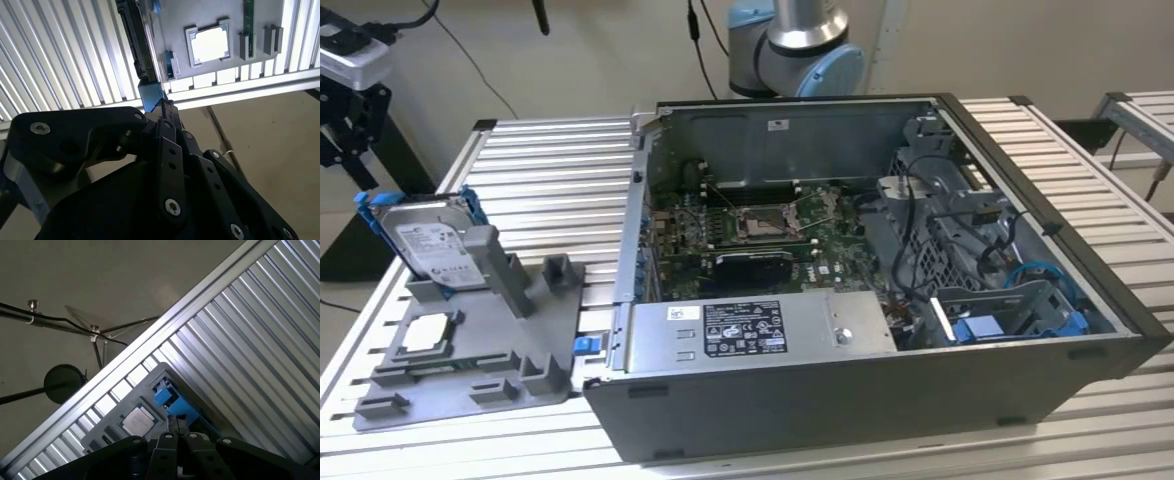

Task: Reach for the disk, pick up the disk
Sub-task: 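Pick up the disk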

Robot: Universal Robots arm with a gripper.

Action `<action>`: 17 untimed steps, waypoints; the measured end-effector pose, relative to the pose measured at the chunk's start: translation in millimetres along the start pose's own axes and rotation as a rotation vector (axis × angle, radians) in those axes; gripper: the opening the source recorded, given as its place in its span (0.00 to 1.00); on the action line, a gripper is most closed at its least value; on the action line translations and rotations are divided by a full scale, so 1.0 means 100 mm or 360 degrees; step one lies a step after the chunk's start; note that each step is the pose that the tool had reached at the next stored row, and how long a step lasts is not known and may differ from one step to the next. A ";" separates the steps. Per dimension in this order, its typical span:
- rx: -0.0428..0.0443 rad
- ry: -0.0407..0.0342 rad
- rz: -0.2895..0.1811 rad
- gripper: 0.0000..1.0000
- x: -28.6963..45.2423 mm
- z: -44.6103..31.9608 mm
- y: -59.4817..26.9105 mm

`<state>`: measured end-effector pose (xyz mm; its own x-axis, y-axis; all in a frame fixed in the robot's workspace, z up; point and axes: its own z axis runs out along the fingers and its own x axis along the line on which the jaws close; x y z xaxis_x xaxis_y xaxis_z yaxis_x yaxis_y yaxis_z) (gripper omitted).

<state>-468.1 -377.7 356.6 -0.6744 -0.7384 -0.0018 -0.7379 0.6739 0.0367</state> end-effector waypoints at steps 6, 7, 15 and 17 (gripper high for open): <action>0.0001 0.0004 -0.0061 0.00 -0.001 -0.011 0.000; 0.0001 0.0004 -0.0075 0.00 0.000 -0.012 0.000; 0.0002 0.0012 -0.0246 0.00 0.000 -0.016 0.000; 0.0002 0.0013 -0.0297 0.00 0.000 -0.015 0.000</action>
<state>-468.0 -377.7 358.1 -0.5257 -0.8507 0.0000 -0.8501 0.5254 0.0353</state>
